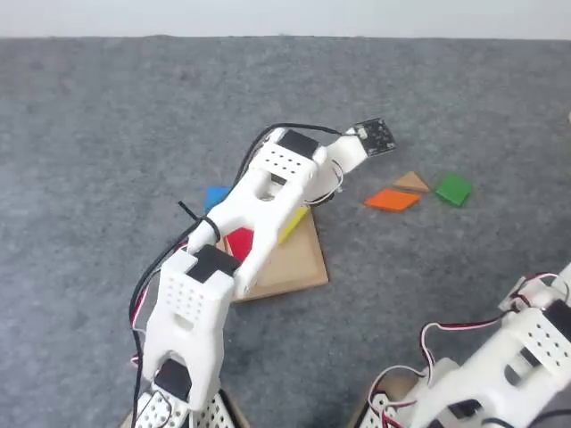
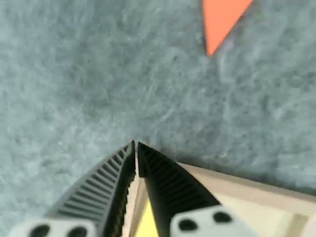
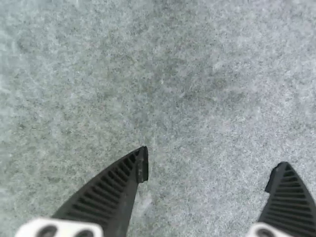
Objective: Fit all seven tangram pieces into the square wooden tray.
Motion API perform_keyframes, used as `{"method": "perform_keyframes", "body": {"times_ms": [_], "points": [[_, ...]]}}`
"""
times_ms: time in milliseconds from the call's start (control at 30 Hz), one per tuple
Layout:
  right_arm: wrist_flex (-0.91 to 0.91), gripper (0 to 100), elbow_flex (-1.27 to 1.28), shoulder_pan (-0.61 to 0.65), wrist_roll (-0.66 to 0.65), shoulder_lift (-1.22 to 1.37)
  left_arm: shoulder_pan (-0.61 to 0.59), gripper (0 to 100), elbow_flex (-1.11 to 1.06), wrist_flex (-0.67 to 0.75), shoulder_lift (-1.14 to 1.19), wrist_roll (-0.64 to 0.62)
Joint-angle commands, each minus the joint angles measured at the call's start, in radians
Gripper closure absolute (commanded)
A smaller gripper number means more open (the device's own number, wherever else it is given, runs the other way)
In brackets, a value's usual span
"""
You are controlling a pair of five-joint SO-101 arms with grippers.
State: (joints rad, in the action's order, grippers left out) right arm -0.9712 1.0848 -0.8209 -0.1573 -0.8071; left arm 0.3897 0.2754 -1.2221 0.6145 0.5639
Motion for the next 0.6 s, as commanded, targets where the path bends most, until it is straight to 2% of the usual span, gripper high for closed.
{"method": "perform_keyframes", "body": {"times_ms": [0, 367, 567], "points": [[0.018, 61.9, -0.006, 0.008, -0.014, -0.028, 0.028, 98, 0.044, -0.012, -0.025, -0.011], [0.019, 61.9, -0.006, 0.010, -0.014, -0.028, 0.029, 98, -0.050, -0.014, -0.025, -0.008], [0.019, 61.9, -0.006, 0.010, -0.014, -0.028, -0.018, 98, -0.073, -0.018, -0.025, -0.005]]}}
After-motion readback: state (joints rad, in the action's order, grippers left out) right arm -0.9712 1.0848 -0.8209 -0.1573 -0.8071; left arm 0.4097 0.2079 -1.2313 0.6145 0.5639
